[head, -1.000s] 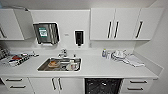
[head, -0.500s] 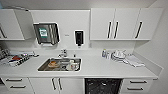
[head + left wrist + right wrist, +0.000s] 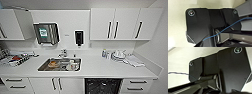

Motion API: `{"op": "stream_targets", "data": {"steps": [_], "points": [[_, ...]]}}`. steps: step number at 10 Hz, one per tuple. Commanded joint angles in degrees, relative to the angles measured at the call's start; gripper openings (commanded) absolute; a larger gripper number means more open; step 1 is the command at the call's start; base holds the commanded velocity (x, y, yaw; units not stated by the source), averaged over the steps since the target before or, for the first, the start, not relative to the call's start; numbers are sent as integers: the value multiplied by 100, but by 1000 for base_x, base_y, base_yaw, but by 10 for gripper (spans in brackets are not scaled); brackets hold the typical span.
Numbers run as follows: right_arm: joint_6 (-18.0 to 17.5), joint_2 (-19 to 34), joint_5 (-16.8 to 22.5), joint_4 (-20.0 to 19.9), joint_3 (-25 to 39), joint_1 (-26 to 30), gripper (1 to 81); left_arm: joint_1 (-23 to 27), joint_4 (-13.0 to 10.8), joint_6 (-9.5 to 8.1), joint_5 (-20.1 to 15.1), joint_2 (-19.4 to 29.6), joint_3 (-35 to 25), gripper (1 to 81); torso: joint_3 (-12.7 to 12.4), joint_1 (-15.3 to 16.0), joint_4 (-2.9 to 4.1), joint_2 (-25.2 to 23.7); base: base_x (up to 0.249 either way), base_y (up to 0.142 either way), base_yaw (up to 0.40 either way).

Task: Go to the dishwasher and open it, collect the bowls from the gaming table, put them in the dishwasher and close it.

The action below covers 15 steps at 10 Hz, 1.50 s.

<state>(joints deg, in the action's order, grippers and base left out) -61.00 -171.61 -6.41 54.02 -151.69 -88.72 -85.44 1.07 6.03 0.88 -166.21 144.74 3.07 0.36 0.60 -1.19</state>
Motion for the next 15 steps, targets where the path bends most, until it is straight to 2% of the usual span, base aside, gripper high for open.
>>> {"op": "stream_targets", "data": {"steps": [1, 7, 15], "points": [[1, -8, 184, 56, 0, 254, 811, 260, -46, 29, -316, 17, 1, 811, 0, 0, -2, 0, 0, 0, 0], [-17, -16, 193, 39, -44, 271, 811, 260, -11, 30, -316, -80, 222, 811, 0, -2, -2, 0, 0, 0, 71], [1, -78, 193, 56, -158, 271, 811, 260, -55, 38, -316, -53, 309, 811, 0, -6, -2, 2, 0, 0, 238]]}}
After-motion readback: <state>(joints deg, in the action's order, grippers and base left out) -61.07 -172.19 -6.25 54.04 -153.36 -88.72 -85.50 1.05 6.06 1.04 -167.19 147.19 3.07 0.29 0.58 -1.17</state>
